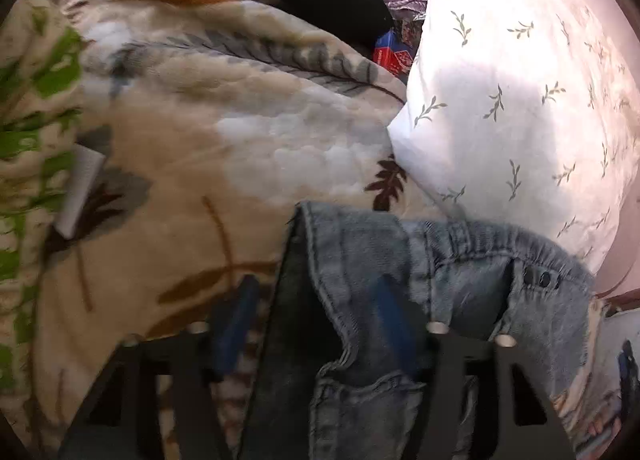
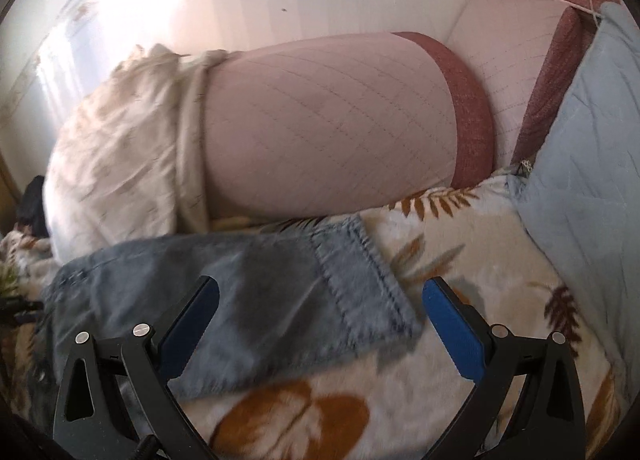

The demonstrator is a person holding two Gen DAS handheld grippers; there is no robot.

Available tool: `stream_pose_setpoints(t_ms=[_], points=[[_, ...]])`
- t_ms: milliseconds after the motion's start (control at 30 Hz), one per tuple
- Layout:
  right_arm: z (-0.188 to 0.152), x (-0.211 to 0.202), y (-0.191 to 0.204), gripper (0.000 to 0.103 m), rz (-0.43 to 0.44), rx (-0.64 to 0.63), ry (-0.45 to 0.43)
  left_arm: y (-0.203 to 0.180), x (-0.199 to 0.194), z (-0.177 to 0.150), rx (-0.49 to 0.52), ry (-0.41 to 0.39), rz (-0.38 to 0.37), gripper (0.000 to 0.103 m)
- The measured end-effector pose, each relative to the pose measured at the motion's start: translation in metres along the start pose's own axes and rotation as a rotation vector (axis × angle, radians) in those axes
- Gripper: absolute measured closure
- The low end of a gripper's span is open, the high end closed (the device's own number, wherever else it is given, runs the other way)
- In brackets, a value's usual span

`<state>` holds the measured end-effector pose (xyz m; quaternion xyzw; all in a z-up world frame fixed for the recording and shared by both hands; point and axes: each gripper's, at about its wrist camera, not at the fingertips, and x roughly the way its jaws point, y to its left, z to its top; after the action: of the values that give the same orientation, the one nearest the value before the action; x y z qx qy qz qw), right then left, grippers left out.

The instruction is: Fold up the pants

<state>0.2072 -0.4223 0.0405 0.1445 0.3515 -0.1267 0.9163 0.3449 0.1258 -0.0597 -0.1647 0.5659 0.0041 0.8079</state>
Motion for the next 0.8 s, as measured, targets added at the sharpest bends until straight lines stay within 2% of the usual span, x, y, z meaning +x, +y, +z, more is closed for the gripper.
stream_pose_setpoints(t_ms=[33,133,200,233,400,500,633,767,800], points=[[0.007,0.008,-0.003,0.000,-0.017,0.012,-0.004,-0.001,0.002,0.001,-0.004,0.008,-0.006,0.051],[0.024,0.029,-0.007,0.000,-0.049,0.032,-0.001,-0.006,0.007,0.006,-0.005,0.012,-0.018,0.069],[0.033,0.040,-0.008,0.000,-0.097,0.017,-0.001,-0.007,0.009,0.012,-0.015,0.021,-0.055,0.084],[0.036,0.043,-0.007,0.000,-0.113,0.010,-0.003,-0.007,0.009,0.014,-0.027,0.026,-0.079,0.086],[0.051,0.065,-0.010,0.002,-0.155,0.002,0.010,-0.018,0.007,0.017,-0.003,0.000,-0.083,0.091],[0.054,0.077,-0.014,0.003,-0.135,0.013,0.031,-0.026,-0.003,0.017,0.020,-0.028,-0.081,0.092],[0.055,0.100,-0.018,0.003,-0.111,0.016,0.111,-0.033,-0.021,0.014,0.032,-0.050,-0.094,0.092],[0.052,0.126,-0.020,0.004,-0.101,0.018,0.191,-0.038,-0.024,0.018,0.037,-0.056,-0.088,0.092],[0.050,0.135,-0.020,0.007,-0.086,0.027,0.224,-0.037,-0.021,0.015,0.041,-0.059,-0.082,0.092]])
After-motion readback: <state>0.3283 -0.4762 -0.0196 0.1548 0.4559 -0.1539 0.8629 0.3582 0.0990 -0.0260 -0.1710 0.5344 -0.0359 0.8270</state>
